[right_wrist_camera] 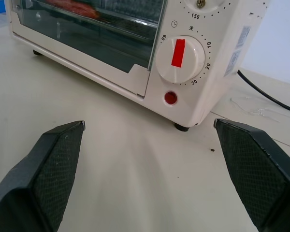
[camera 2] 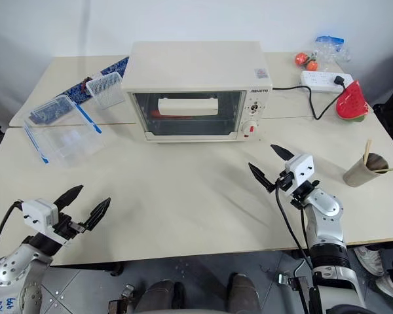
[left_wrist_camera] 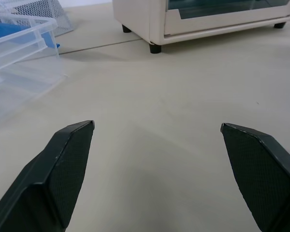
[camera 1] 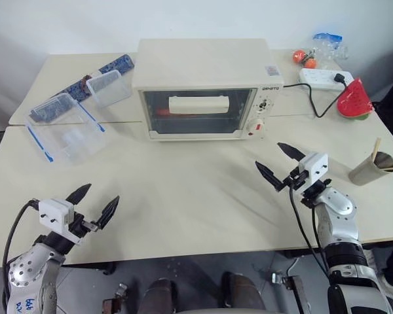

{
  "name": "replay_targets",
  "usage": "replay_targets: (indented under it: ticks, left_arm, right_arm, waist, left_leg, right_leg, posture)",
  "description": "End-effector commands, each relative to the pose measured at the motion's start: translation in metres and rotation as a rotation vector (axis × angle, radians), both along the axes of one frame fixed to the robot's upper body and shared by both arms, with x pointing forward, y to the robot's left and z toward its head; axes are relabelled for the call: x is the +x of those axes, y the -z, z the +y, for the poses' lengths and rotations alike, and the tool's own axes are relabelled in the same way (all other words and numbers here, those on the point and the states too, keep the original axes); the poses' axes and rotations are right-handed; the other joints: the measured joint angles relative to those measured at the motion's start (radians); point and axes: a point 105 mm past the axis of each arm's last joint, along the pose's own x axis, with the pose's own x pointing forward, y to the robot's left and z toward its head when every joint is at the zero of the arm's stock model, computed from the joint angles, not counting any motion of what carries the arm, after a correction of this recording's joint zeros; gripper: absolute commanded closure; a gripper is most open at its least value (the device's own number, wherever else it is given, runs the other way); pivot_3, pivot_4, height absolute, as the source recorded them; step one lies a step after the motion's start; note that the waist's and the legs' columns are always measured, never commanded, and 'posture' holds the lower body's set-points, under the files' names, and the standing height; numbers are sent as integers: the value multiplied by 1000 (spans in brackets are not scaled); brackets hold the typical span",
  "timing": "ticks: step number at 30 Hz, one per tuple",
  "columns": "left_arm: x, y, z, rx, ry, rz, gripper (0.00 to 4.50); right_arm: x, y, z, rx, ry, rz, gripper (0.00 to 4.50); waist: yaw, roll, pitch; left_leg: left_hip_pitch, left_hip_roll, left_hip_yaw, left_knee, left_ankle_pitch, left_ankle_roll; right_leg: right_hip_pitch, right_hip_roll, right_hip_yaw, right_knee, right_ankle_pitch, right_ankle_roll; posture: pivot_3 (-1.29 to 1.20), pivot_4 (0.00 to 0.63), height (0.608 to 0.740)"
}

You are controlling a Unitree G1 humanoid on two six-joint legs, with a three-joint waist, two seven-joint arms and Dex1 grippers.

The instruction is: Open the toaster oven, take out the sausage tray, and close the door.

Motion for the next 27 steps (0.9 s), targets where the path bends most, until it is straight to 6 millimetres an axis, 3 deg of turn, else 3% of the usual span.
replay_targets:
  ticks: [1,5,8,14,16,18,20,27]
  left_arm:
    - [0,-8,5,49,-16,-19,46]
    - [1,-17,0,-11,63,-20,46]
    - [-5,-51,-18,-123,349,-81,46]
    - [14,-93,-34,-203,595,-44,46]
    - [25,-100,-39,-204,625,-45,46]
    - [35,-104,-40,-211,610,-58,46]
    - [40,-104,-39,-238,597,-60,46]
    - [40,-105,-41,-308,590,-75,46]
  right_arm:
    - [-4,-11,-9,-15,6,-44,0]
    - [-9,-17,-13,-9,-5,-54,0]
    - [-29,-26,-21,-45,-62,-62,0]
    - [-56,-35,-25,-45,-119,-6,0]
    - [-66,-37,-12,-32,-195,21,0]
    - [-65,-57,14,26,-284,16,0]
    - [-58,-75,39,31,-357,10,0]
    - [-27,-93,79,-31,-434,88,0]
  waist:
    - [0,0,0]
    - [1,0,0]
    - [10,0,0]
    - [26,0,0]
    - [24,0,0]
    - [20,1,0]
    - [4,0,0]
    - [2,0,0]
  left_leg:
    - [0,0,0,0,0,0]
    - [0,0,0,0,0,0]
    - [-1,1,0,0,0,0]
    - [0,0,1,3,0,0]
    - [1,0,2,2,0,0]
    - [1,0,3,1,0,0]
    - [0,1,9,1,0,0]
    - [-1,4,12,1,-1,-1]
  right_leg:
    - [0,0,0,0,0,0]
    - [0,0,0,0,0,0]
    - [-1,0,0,1,0,0]
    - [0,0,1,1,0,0]
    - [0,0,1,1,0,0]
    - [-2,0,1,2,0,0]
    - [-7,0,4,5,1,-2]
    - [-12,1,3,10,1,-2]
  posture:
    - [0,150,740]
    - [0,150,740]
    - [0,150,740]
    - [0,150,740]
    - [0,150,740]
    - [0,150,740]
    - [0,150,740]
    - [0,150,740]
